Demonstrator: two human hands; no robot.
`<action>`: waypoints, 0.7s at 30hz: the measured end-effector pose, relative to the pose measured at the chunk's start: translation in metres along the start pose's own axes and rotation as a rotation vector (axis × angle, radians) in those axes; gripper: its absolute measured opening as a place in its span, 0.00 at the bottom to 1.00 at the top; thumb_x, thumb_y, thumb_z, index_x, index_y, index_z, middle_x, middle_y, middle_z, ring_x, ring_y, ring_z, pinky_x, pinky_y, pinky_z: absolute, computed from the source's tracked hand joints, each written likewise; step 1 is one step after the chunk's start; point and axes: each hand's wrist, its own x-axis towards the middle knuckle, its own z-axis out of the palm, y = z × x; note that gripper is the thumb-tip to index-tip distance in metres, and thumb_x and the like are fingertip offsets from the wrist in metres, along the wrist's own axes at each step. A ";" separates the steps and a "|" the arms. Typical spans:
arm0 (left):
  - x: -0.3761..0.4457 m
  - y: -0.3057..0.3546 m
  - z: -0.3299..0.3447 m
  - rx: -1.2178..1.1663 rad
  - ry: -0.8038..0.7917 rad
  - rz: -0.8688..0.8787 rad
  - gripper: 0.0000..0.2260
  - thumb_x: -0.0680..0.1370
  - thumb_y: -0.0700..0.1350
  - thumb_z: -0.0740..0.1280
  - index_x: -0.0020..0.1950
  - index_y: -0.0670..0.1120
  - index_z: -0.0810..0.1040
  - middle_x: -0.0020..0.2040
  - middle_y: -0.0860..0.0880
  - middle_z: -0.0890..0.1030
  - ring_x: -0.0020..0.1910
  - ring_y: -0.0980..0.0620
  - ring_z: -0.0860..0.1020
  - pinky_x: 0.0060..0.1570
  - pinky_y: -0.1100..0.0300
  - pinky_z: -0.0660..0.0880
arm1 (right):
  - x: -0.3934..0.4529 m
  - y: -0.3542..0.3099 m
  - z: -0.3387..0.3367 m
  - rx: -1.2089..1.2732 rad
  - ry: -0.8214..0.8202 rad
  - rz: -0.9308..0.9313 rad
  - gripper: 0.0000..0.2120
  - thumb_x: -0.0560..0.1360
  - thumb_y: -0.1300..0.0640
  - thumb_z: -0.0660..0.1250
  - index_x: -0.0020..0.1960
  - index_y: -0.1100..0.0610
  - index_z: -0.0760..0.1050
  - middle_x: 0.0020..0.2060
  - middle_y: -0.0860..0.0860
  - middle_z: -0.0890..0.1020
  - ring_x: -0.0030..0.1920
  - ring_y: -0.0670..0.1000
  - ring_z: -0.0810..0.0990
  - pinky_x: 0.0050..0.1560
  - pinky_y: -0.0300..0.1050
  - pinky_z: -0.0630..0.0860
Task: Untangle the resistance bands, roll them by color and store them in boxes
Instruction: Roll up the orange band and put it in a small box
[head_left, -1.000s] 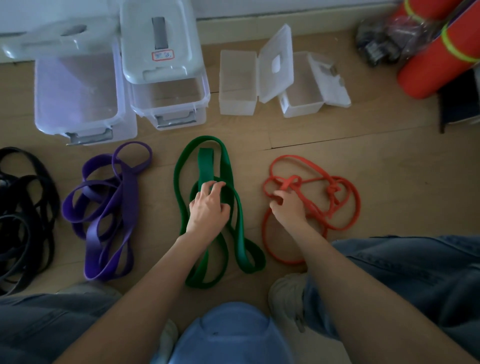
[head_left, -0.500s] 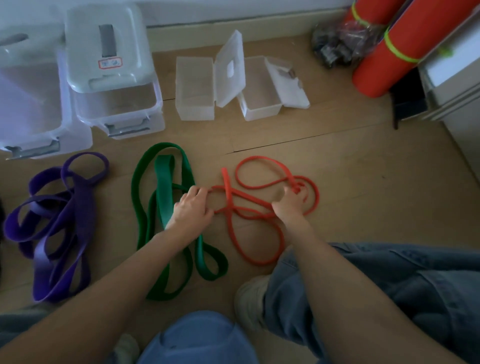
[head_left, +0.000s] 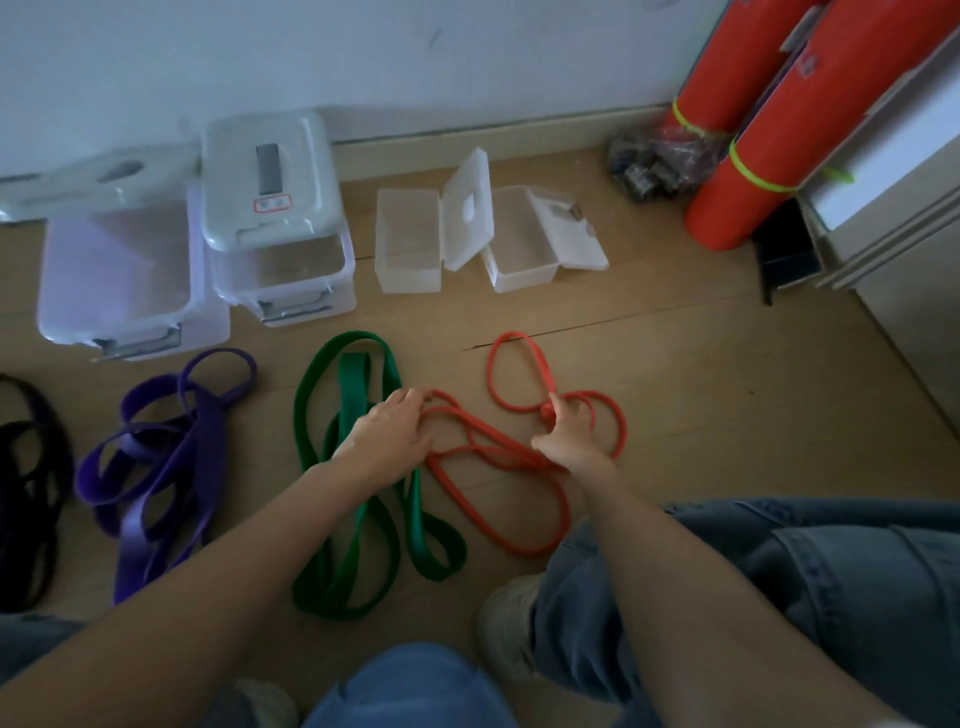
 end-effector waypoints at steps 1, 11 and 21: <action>0.001 -0.002 0.003 -0.001 -0.008 -0.004 0.20 0.77 0.42 0.59 0.69 0.43 0.64 0.63 0.43 0.71 0.61 0.43 0.72 0.59 0.48 0.70 | 0.002 0.001 0.002 0.087 -0.037 -0.006 0.38 0.72 0.61 0.66 0.77 0.50 0.50 0.75 0.60 0.51 0.75 0.57 0.54 0.66 0.41 0.62; 0.030 -0.018 0.054 -0.002 -0.188 -0.055 0.23 0.77 0.47 0.62 0.71 0.45 0.62 0.66 0.44 0.69 0.63 0.45 0.71 0.63 0.51 0.68 | 0.032 0.003 0.032 0.064 0.088 -0.060 0.15 0.71 0.59 0.69 0.57 0.57 0.74 0.54 0.57 0.77 0.57 0.55 0.74 0.54 0.40 0.66; 0.014 0.006 -0.021 -0.461 0.050 0.264 0.38 0.67 0.42 0.76 0.72 0.49 0.62 0.65 0.48 0.68 0.62 0.52 0.69 0.60 0.63 0.66 | -0.057 -0.121 -0.052 0.531 -0.734 -0.046 0.14 0.74 0.53 0.56 0.30 0.54 0.63 0.23 0.50 0.70 0.24 0.47 0.63 0.23 0.33 0.57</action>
